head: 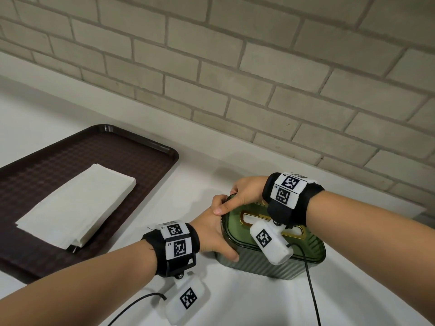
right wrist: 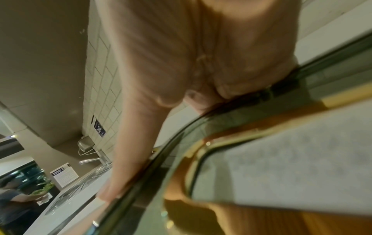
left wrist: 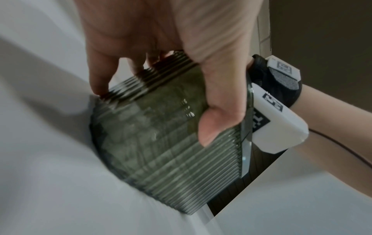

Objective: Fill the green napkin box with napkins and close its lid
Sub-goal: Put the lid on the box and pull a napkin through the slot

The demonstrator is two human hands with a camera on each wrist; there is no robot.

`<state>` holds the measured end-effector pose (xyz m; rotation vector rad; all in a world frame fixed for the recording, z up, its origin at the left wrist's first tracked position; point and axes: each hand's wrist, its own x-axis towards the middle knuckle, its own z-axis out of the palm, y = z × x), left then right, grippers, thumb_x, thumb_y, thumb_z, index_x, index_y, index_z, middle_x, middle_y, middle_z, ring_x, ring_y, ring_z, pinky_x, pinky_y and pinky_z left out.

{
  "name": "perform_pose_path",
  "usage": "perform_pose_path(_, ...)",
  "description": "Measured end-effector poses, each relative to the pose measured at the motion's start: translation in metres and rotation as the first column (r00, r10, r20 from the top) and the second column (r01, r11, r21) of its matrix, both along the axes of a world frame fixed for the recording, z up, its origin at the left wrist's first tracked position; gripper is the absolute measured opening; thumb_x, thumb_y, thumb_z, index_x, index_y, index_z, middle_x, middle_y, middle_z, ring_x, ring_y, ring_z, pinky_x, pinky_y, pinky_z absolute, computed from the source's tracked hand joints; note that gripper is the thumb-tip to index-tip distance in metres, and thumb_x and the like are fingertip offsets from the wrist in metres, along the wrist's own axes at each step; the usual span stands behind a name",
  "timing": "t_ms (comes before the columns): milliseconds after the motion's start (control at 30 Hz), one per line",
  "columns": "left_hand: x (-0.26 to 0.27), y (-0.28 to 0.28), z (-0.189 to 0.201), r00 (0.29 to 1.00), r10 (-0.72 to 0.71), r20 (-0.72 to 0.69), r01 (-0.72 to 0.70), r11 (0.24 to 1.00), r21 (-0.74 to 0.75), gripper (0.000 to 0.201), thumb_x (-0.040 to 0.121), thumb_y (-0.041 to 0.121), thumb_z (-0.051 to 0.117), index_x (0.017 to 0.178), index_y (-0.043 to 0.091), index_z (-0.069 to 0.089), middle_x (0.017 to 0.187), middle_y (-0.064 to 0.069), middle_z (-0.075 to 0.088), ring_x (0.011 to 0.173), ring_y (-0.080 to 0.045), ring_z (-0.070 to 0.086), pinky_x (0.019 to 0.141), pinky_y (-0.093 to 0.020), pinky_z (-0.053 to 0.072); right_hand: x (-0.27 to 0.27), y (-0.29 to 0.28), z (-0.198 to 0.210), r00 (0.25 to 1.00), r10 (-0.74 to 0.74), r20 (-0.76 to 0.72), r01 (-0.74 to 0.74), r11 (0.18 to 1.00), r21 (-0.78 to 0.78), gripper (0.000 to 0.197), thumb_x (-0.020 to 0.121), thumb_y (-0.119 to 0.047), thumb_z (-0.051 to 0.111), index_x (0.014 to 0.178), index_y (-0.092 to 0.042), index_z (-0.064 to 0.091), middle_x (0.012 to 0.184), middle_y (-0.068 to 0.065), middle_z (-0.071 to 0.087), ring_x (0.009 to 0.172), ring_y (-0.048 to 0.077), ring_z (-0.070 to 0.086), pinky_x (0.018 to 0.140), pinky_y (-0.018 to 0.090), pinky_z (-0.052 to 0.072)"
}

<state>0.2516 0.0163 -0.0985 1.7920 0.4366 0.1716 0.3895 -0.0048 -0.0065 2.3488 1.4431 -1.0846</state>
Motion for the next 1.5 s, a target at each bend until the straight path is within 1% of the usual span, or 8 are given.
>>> perform_pose_path(233, 0.003, 0.006, 0.001, 0.997, -0.034, -0.076, 0.039, 0.996, 0.075, 0.117, 0.051, 0.013, 0.087, 0.135, 0.023, 0.007, 0.111, 0.01, 0.046, 0.107, -0.009, 0.054, 0.085, -0.02, 0.05, 0.005, -0.018, 0.017, 1.0, -0.009, -0.027, 0.012, 0.993, 0.117, 0.053, 0.071, -0.055, 0.072, 0.106, -0.017, 0.062, 0.098, 0.0, 0.066, 0.091, 0.016, 0.061, 0.09, 0.031, 0.048)
perform_pose_path(400, -0.002, 0.005, 0.016, 0.997, -0.08, -0.024, 0.083, 0.974, 0.21, 0.136, 0.055, 0.016, 0.089, 0.145, 0.028, -0.013, 0.141, 0.015, 0.018, 0.127, 0.0, 0.032, 0.106, -0.007, 0.028, 0.04, -0.085, 0.026, 0.999, -0.037, -0.01, 0.037, 0.994, 0.1, 0.115, 0.054, -0.055, 0.08, 0.147, -0.026, 0.02, 0.145, -0.005, 0.035, 0.13, 0.014, 0.039, 0.113, 0.029, 0.03)
perform_pose_path(500, -0.001, 0.001, 0.039, 0.987, -0.126, -0.096, 0.159, 0.784, 0.6, 0.128, 0.055, 0.039, 0.085, 0.148, 0.028, -0.002, 0.151, 0.016, 0.001, 0.138, -0.005, 0.015, 0.116, -0.018, 0.018, 0.061, -0.14, 0.016, 0.995, -0.087, -0.047, 0.092, 0.99, 0.109, 0.15, 0.026, -0.063, 0.085, 0.149, -0.035, 0.003, 0.149, -0.01, 0.023, 0.134, 0.01, 0.029, 0.115, 0.027, 0.026)
perform_pose_path(600, 0.01, -0.006, 0.054, 0.951, -0.131, -0.281, 0.308, 0.511, 0.803, 0.119, 0.06, 0.053, 0.075, 0.149, 0.025, 0.002, 0.157, 0.001, -0.001, 0.146, -0.02, -0.001, 0.12, -0.038, 0.003, 0.065, -0.185, -0.009, 0.966, -0.134, -0.219, 0.189, 0.948, 0.256, 0.147, 0.038, -0.04, 0.094, 0.148, -0.04, -0.003, 0.148, -0.019, 0.016, 0.138, 0.004, 0.019, 0.114, 0.02, 0.015)
perform_pose_path(833, 0.039, -0.031, 0.059, 0.896, -0.047, -0.442, 0.429, 0.358, 0.83, 0.114, 0.062, 0.072, 0.061, 0.149, 0.022, 0.006, 0.157, -0.008, 0.008, 0.146, -0.032, 0.005, 0.119, -0.048, 0.005, 0.052, -0.204, -0.063, 0.821, -0.245, -0.516, 0.543, 0.613, 0.574, 0.148, 0.034, -0.039, 0.095, 0.141, -0.049, -0.006, 0.138, -0.023, 0.03, 0.135, 0.004, 0.032, 0.111, 0.02, 0.027)
perform_pose_path(1000, 0.059, -0.055, 0.06, 0.889, -0.008, -0.458, 0.436, 0.326, 0.839, 0.112, 0.061, 0.074, 0.058, 0.147, 0.02, 0.01, 0.152, -0.01, 0.02, 0.14, -0.036, 0.017, 0.116, -0.052, 0.014, 0.058, -0.201, -0.079, 0.784, -0.267, -0.56, 0.605, 0.533, 0.592, 0.154, 0.026, -0.053, 0.092, 0.136, -0.052, -0.017, 0.142, -0.013, 0.032, 0.133, 0.004, 0.035, 0.091, 0.002, 0.038)
perform_pose_path(1200, 0.069, -0.067, 0.058, 0.878, 0.024, -0.477, 0.436, 0.366, 0.822, 0.115, 0.06, 0.076, 0.058, 0.147, 0.017, 0.011, 0.151, -0.01, 0.02, 0.137, -0.041, 0.02, 0.113, -0.058, 0.015, 0.059, -0.201, -0.083, 0.727, -0.21, -0.653, 0.644, 0.538, 0.544, 0.147, 0.056, 0.008, 0.085, 0.145, -0.032, -0.025, 0.139, -0.016, 0.033, 0.125, -0.006, 0.041, 0.086, -0.002, 0.039)
perform_pose_path(1500, 0.068, -0.069, 0.061, 0.884, 0.038, -0.465, 0.416, 0.387, 0.823, 0.114, 0.057, 0.076, 0.06, 0.144, 0.015, 0.018, 0.143, -0.009, 0.03, 0.131, -0.038, 0.03, 0.112, -0.055, 0.022, 0.057, -0.191, -0.088, 0.72, -0.142, -0.679, 0.626, 0.556, 0.547, 0.116, 0.043, -0.013, 0.089, 0.14, -0.026, 0.027, 0.134, -0.003, 0.05, 0.122, 0.008, 0.052, 0.095, 0.025, 0.048)
